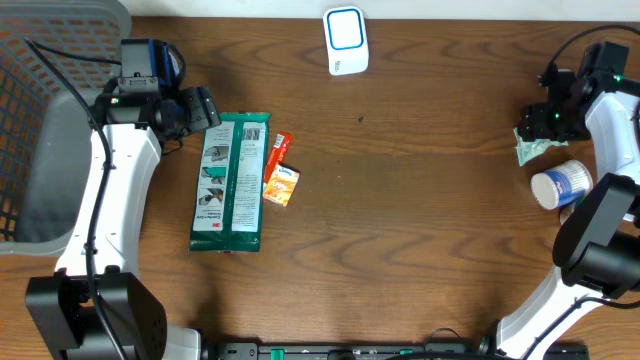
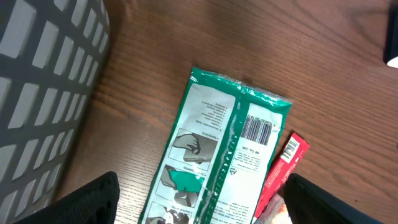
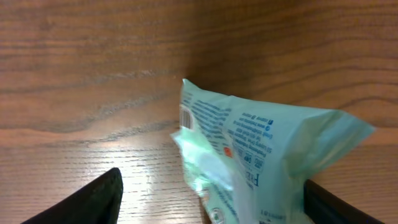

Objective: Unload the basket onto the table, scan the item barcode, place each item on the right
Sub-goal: 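Carry the packet to the right table edge and release it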

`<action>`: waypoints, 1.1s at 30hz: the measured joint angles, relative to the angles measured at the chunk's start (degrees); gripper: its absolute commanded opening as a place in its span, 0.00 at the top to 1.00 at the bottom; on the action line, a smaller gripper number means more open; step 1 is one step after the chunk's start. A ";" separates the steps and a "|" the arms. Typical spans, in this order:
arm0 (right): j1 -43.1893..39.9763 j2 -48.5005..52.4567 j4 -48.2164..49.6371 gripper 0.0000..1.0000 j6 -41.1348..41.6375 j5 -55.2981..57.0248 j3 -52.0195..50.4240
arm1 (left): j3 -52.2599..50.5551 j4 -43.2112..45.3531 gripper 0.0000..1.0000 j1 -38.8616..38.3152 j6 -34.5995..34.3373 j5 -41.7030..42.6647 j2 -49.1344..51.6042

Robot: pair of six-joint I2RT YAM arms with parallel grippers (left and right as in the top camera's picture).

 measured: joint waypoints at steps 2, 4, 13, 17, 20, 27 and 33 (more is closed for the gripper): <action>-0.17 0.00 0.11 0.04 -0.17 0.76 -0.42 | 0.00 0.00 0.14 0.00 0.00 0.00 0.00; -0.37 0.00 0.09 0.01 -0.46 1.77 -0.63 | 0.00 0.00 0.14 0.00 0.00 0.00 0.00; -0.48 0.00 0.90 0.01 -0.50 6.10 -0.70 | 0.00 0.00 0.14 0.00 0.02 0.00 0.00; -0.48 0.00 -0.79 0.40 -0.61 8.13 -0.76 | 0.00 0.00 0.14 0.00 0.00 0.00 0.00; -0.48 0.00 -0.31 0.95 -0.11 8.55 -0.76 | 0.00 0.00 0.14 0.00 0.02 0.00 0.00; -0.44 0.00 0.87 0.01 0.83 7.74 -0.76 | 0.00 0.00 0.14 0.00 0.00 0.00 0.00; -0.44 0.00 0.79 0.01 0.83 9.16 -0.76 | 0.00 0.00 0.14 0.00 0.02 0.00 0.00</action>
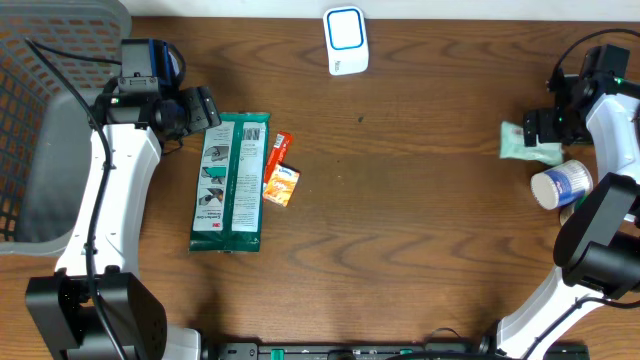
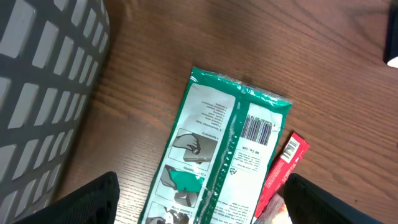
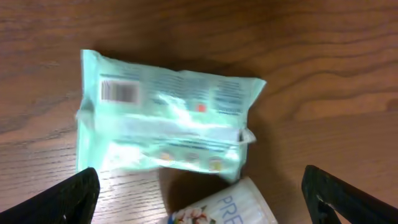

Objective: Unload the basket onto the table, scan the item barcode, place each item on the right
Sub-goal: 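Carry the packet to the right table edge and release it, then swing the right gripper back toward the orange Kleenex pack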

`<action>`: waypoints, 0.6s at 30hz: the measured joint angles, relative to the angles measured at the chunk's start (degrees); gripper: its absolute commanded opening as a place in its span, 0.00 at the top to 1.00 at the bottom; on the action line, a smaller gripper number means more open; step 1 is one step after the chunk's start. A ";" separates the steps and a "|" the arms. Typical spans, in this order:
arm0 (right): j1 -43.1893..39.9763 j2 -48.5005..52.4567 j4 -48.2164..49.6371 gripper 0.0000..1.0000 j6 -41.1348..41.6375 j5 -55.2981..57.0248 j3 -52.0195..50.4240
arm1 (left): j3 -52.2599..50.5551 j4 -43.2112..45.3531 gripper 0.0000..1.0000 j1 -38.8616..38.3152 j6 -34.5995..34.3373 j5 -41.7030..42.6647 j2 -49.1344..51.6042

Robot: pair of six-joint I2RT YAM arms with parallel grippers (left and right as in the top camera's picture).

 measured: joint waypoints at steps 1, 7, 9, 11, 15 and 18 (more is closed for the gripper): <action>0.00 0.00 0.04 0.01 0.00 0.31 0.00 | 0.00 0.00 0.14 0.00 0.00 0.00 0.00; 0.07 0.00 0.17 0.18 -0.22 -0.61 0.00 | 0.00 0.00 0.14 0.00 -0.02 0.00 0.00; 0.13 0.00 0.33 0.47 -0.09 -3.58 0.00 | 0.00 0.00 0.14 0.00 0.00 0.00 0.00; 0.37 0.00 0.52 0.80 0.28 -7.19 0.00 | 0.00 0.00 0.14 0.00 0.00 0.00 0.00; 1.68 0.00 0.63 0.96 0.72 -16.70 0.00 | 0.00 0.00 0.14 0.00 -0.02 0.00 0.00; 3.02 0.00 0.42 0.97 3.04 -22.05 0.00 | 0.00 0.00 0.14 0.00 0.00 0.00 0.00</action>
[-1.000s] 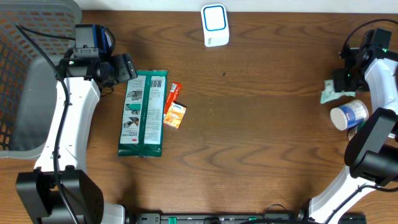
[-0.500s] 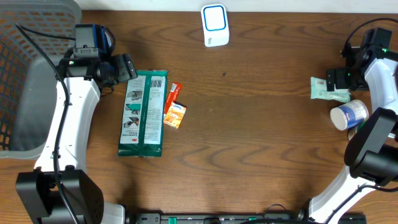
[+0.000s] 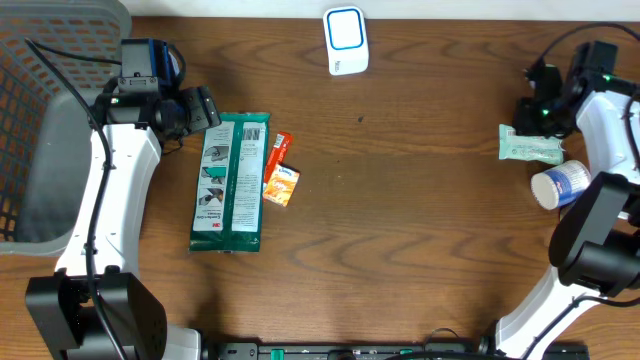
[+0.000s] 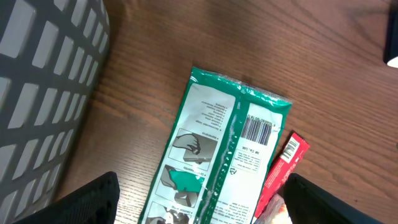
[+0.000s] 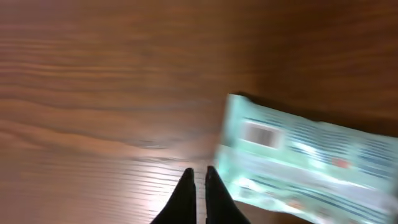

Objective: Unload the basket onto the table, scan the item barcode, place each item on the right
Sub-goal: 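Swing the right gripper back toward the orange Kleenex pack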

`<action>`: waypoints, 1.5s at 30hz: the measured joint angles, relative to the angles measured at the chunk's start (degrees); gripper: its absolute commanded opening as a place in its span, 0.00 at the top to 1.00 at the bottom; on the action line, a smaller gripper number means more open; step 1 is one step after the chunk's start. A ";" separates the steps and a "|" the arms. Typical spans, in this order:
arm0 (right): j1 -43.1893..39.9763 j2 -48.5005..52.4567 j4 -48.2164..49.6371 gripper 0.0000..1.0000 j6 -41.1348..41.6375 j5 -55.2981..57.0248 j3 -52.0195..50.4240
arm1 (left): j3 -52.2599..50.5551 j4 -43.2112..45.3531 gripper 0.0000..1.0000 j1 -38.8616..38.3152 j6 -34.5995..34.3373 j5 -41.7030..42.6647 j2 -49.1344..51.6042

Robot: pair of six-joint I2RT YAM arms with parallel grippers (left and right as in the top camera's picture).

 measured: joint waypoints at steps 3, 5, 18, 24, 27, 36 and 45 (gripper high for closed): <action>1.40 0.00 -1.03 0.86 3.54 -2.99 -0.02 | 0.00 0.00 0.14 0.00 -0.02 0.00 0.00; 2.54 0.00 -2.49 0.48 4.90 -3.91 -0.04 | 0.00 0.00 0.14 0.00 0.00 0.00 0.00; 14.58 0.00 -10.56 0.15 8.74 -14.78 -0.07 | 0.00 0.00 0.14 0.00 -0.02 0.00 0.00; 22.21 0.00 -10.01 0.19 14.12 -16.24 -0.07 | 0.00 0.00 0.14 0.00 0.00 0.00 0.00; 26.86 0.00 -8.81 0.17 18.84 -16.11 -0.07 | 0.00 0.00 0.14 0.00 0.00 0.00 0.00; 40.06 0.00 -5.90 0.16 31.19 -8.20 -0.07 | 0.00 0.00 0.14 0.00 -0.02 0.00 0.00; 39.41 0.00 -6.01 0.08 33.35 -4.63 -0.07 | -0.07 -4.79 0.45 0.00 -0.87 5.44 0.00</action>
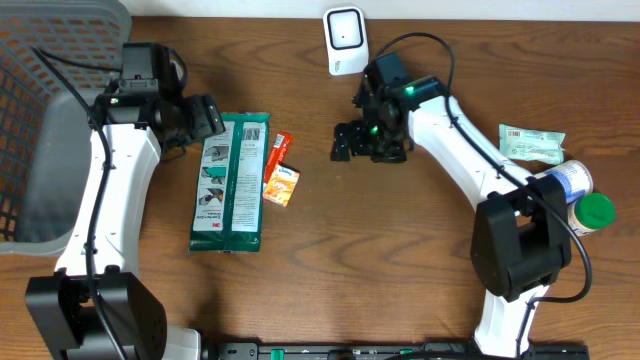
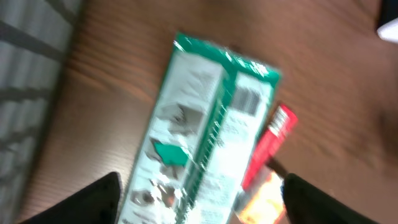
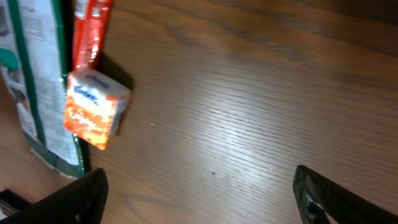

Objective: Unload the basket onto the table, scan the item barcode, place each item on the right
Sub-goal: 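Swing the right gripper back toward the orange Kleenex pack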

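Observation:
A long green package [image 1: 232,180] lies on the table, its barcode near the top end. A red packet [image 1: 279,150] and a small orange tissue box [image 1: 282,186] lie against its right side. The white-and-blue scanner [image 1: 345,38] stands at the far edge. My left gripper [image 1: 205,113] is open just left of the package's top; its blurred view shows the package [image 2: 199,130] below the open gripper [image 2: 200,186]. My right gripper [image 1: 341,141] is open mid-table, right of the tissue box [image 3: 96,109], with nothing in the gripper [image 3: 200,180].
A grey basket [image 1: 40,120] fills the left edge. At the right lie a mint-green packet [image 1: 532,143], a white cup [image 1: 565,181] and a green lid [image 1: 594,212]. Bare wood lies between the two groups.
My right gripper has gone from beside the mint packet at the far right to mid-table near the tissue box, and stands open instead of shut. The left wrist view has shifted slightly and is blurred.
My right gripper was first open around the mint packet at the right edge. Then the packet lay flat on the table with the gripper open above it. Then the gripper was shut just left of it. Now it is open at mid-table. The green package never moved.

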`<action>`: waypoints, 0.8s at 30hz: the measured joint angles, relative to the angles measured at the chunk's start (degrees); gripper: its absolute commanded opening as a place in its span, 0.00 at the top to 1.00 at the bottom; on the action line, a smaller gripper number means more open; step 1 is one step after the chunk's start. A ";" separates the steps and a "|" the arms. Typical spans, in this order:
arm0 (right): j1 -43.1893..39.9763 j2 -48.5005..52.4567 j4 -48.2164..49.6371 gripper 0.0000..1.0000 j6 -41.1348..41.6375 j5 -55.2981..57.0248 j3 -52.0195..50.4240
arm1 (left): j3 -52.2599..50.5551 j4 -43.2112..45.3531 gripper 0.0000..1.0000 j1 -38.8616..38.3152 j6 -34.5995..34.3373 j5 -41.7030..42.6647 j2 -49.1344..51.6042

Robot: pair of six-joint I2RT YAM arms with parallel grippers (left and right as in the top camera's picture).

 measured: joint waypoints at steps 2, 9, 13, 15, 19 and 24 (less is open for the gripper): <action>-0.83 0.00 -0.68 0.09 -0.59 0.22 0.00 | -0.02 -1.27 0.69 -0.17 -0.35 2.03 0.00; -1.73 0.00 0.17 0.12 -1.20 0.90 0.00 | -3.78 -1.07 0.93 -3.21 -0.87 5.01 0.00; -1.53 0.00 1.05 0.12 -1.25 0.90 0.00 | -8.11 1.05 0.92 -6.08 -0.85 5.40 0.02; -1.53 0.00 1.07 0.12 -1.25 0.92 0.00 | -10.05 1.57 0.88 -8.04 -0.83 5.40 0.04; -1.60 0.00 1.07 0.12 -1.25 1.66 0.00 | -13.53 5.90 0.83 -12.92 -0.15 5.35 0.13; -1.88 0.00 0.90 0.12 -1.25 2.12 0.00 | -17.00 14.19 0.83 -16.94 -0.35 1.18 1.31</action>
